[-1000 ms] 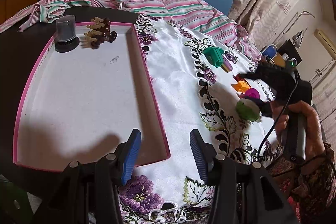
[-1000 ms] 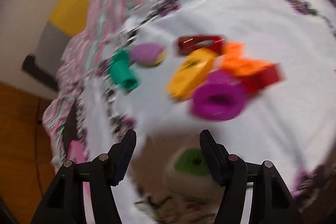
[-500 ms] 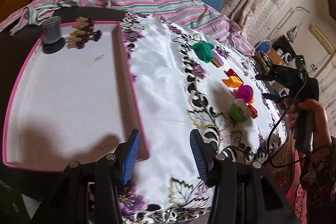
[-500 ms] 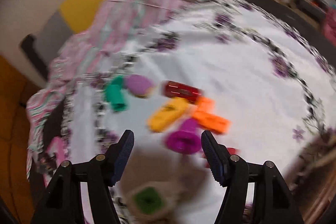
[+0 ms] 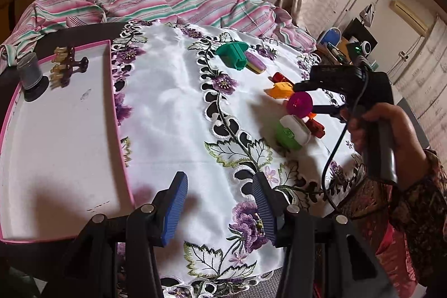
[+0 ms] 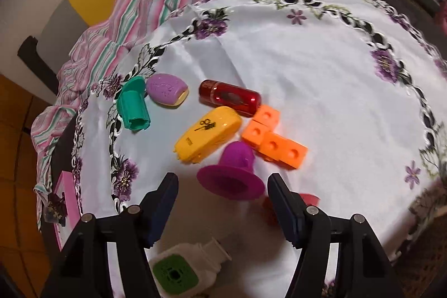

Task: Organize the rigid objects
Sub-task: 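Grasp the magenta plunger toy with the right tool while the left tool approaches the white-green device, then grasp and lift the white-green plug-in device with the left tool while the right tool holds the magenta toy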

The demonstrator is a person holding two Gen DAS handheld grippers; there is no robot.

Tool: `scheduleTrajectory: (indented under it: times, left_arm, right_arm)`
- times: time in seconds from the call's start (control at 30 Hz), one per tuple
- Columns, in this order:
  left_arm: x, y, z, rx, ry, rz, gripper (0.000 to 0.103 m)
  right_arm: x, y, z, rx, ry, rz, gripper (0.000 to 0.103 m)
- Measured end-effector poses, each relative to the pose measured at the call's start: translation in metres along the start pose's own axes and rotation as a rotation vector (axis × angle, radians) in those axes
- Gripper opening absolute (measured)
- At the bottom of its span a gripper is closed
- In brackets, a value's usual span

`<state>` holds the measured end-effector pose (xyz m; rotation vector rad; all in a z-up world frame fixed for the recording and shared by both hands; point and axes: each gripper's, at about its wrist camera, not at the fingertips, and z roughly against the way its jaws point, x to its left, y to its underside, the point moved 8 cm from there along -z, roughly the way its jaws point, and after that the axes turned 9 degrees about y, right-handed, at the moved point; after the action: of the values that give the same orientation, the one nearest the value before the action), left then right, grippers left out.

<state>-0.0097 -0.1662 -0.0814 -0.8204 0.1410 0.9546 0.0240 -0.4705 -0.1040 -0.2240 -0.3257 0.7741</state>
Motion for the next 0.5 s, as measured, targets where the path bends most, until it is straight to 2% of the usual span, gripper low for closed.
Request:
scheduleTrajectory:
  times: [0.07, 0.17, 0.3, 0.4, 0.5]
  left_arm:
    - [-0.001, 0.000, -0.003, 0.007, -0.005, -0.005, 0.049]
    - [-0.005, -0.002, -0.007, 0.016, -0.007, -0.016, 0.049]
    - [-0.014, -0.005, -0.014, 0.030, -0.009, -0.047, 0.049]
    - [-0.020, -0.009, -0.022, 0.041, -0.007, -0.068, 0.049]
    - [-0.029, -0.017, -0.035, 0.056, -0.002, -0.094, 0.049]
  right_arm:
    - [0.005, 0.001, -0.009, 0.013, -0.005, 0.026, 0.060]
    - [0.004, 0.005, -0.024, 0.016, 0.016, 0.058, 0.035]
    - [0.000, 0.003, -0.024, -0.010, -0.014, 0.029, 0.015]
    - [-0.001, -0.002, -0.015, -0.055, -0.044, 0.010, 0.009]
    - [-0.002, -0.004, -0.012, -0.071, -0.052, -0.010, 0.009]
